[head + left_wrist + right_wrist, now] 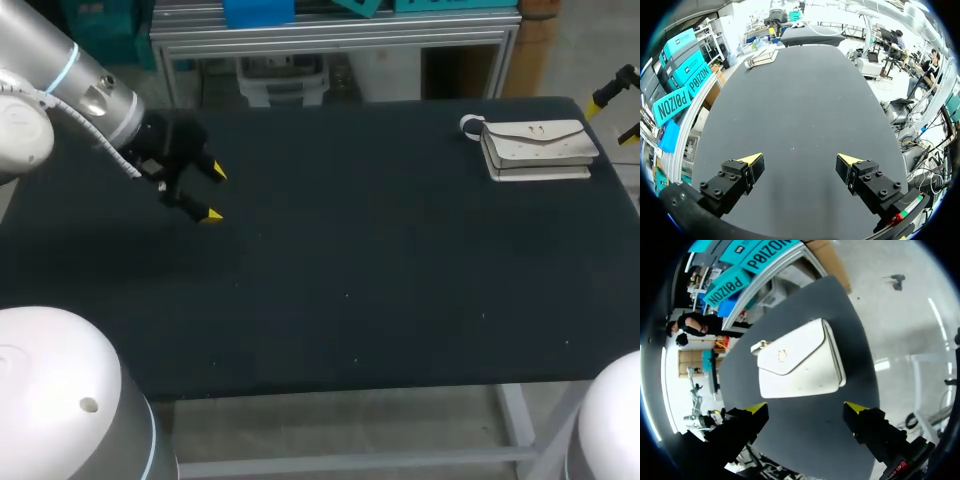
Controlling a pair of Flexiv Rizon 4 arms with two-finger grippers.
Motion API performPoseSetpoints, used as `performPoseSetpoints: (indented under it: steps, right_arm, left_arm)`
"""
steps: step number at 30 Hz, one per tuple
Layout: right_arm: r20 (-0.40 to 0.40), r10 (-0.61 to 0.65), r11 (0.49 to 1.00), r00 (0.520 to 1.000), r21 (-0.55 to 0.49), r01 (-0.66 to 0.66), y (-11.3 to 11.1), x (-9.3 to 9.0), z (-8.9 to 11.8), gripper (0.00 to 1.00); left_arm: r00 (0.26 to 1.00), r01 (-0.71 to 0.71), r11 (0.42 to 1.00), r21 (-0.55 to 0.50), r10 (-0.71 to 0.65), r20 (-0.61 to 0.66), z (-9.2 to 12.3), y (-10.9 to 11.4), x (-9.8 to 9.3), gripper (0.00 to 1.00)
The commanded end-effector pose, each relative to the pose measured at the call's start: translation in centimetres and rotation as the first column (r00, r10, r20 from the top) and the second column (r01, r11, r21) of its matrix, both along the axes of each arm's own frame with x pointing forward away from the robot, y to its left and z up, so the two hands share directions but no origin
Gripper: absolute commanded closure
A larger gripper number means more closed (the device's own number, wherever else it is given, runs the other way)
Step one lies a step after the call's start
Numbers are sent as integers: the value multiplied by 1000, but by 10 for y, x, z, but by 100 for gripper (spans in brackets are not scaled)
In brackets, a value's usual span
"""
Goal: Pick up the bag, open it, inspect its contents, close it, and place it on the opposite side
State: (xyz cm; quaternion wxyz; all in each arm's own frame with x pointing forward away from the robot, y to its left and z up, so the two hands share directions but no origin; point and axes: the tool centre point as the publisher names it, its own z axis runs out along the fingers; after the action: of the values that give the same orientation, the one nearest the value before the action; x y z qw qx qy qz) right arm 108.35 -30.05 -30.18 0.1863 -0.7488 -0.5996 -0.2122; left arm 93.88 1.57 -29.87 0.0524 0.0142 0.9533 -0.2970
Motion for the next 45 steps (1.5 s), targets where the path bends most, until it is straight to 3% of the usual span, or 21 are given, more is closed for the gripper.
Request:
performPoseSetpoints:
  steps: [1,15,18,20,23,26,28,30,33,34,35,45]
  right_arm:
    - [-15,5,1000,1000,30,-5,-10,5,-13,0]
    - [-11,3,996,1000,90,-2,-17,24,-51,5]
    - [-1,0,995,1000,103,0,-17,31,-55,15]
    - [5,3,994,1000,107,-3,-17,38,-59,31]
    - [12,5,994,1000,111,-7,-16,46,-62,29]
    - [19,11,993,1000,121,-13,-14,55,-65,36]
    - [20,18,992,1000,127,-21,-10,60,-68,51]
    - [17,24,991,1000,133,-26,-8,64,-72,52]
    - [8,36,989,999,143,-36,-3,66,-77,71]
    - [8,39,988,999,148,-39,-2,66,-79,82]
    - [10,42,987,999,154,-43,0,65,-80,100]
    - [12,98,976,995,195,-99,27,36,-81,100]
  left_arm:
    - [1000,8,1000,-2,-8,-10,-2,-1,6,0]
    - [1000,8,1000,-2,-8,-10,-2,-1,6,0]
    - [1000,8,1000,-2,-8,-10,-2,-1,6,0]
    - [1000,8,1000,-2,-8,-10,-2,-1,6,0]
    - [1000,8,1000,-2,-8,-10,-2,-1,6,0]
    - [1000,8,1000,-2,-8,-10,-2,-1,6,0]
    - [1000,8,1000,-2,-8,-10,-2,-1,6,0]
    - [1000,8,1000,-2,-8,-10,-2,-1,6,0]
    - [1000,8,1000,-2,-8,-10,-2,-1,6,0]
    - [1000,8,1000,-2,-8,-10,-2,-1,6,0]
    - [1000,8,1000,-2,-8,-10,-2,-1,6,0]
    - [1000,8,1000,-2,-8,-10,-2,-1,6,0]
